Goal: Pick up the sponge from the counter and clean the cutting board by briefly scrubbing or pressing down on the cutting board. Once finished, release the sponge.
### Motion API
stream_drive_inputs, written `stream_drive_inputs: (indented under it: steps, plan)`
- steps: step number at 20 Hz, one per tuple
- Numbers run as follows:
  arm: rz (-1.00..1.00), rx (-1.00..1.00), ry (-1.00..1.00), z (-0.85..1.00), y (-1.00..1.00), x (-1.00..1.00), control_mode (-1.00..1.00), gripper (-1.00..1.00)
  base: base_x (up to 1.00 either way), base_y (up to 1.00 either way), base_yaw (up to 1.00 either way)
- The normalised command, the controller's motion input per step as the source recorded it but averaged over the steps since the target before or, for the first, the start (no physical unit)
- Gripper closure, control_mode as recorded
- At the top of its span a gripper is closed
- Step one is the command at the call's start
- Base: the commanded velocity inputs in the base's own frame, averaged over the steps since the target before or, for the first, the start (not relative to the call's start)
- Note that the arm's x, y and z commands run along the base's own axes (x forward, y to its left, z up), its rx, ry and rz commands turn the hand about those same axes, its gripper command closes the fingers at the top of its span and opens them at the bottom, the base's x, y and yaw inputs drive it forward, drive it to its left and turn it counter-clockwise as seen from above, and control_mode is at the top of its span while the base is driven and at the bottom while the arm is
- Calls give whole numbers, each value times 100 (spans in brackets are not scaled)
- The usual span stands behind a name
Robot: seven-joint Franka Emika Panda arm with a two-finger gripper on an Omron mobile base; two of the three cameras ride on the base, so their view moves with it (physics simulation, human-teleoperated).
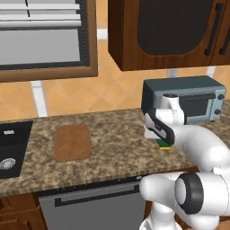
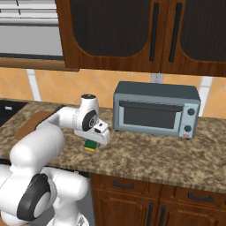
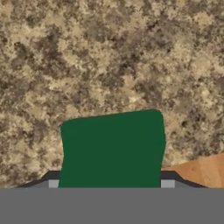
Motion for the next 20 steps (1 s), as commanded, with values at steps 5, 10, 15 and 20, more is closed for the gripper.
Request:
stream_drive_inputs:
  steps: [5, 10, 15, 20]
  plan:
    - [-1, 0, 0, 19, 39, 0, -100, 100, 0, 0, 0]
    - [0, 0, 0, 8, 7, 0, -100, 100, 0, 0, 0]
    - [0, 0, 0, 0, -6, 0, -100, 100, 0, 0, 0]
    - [0, 0, 0, 0, -4, 0, -100, 100, 0, 0, 0]
